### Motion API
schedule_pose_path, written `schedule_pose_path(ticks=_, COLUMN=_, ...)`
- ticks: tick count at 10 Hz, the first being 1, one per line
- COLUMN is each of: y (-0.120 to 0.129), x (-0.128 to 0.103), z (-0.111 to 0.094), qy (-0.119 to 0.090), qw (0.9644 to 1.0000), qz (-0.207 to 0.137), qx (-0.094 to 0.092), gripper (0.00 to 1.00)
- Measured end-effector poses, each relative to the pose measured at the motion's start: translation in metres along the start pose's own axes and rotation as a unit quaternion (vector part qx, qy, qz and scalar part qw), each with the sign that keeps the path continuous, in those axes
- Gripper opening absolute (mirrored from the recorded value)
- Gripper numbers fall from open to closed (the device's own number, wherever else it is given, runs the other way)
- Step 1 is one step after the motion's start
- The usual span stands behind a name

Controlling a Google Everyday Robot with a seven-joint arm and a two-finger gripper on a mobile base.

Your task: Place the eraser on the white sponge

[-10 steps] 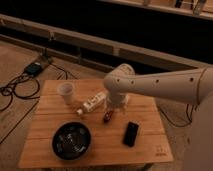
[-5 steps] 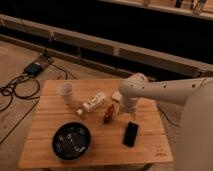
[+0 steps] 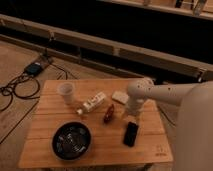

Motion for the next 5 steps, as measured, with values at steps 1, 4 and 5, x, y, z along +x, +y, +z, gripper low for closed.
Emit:
schedule_pose_path(ticks=1, y=-0.004, x=0.003, z=0.001, qy=0.007, qw=0.9999, qz=0.007, qx=-0.001, gripper=0.65)
schedule_pose_path(ticks=4, y=-0.009, x=0.015, z=0.005, qy=0.027, qw=0.9994, qz=0.023, qx=0.005, gripper=0.65)
schedule_pose_path(ticks=5, y=-0.012, x=0.018, z=0.006, qy=0.034, qw=0.9989, qz=0.031, qx=0.011, gripper=0.65)
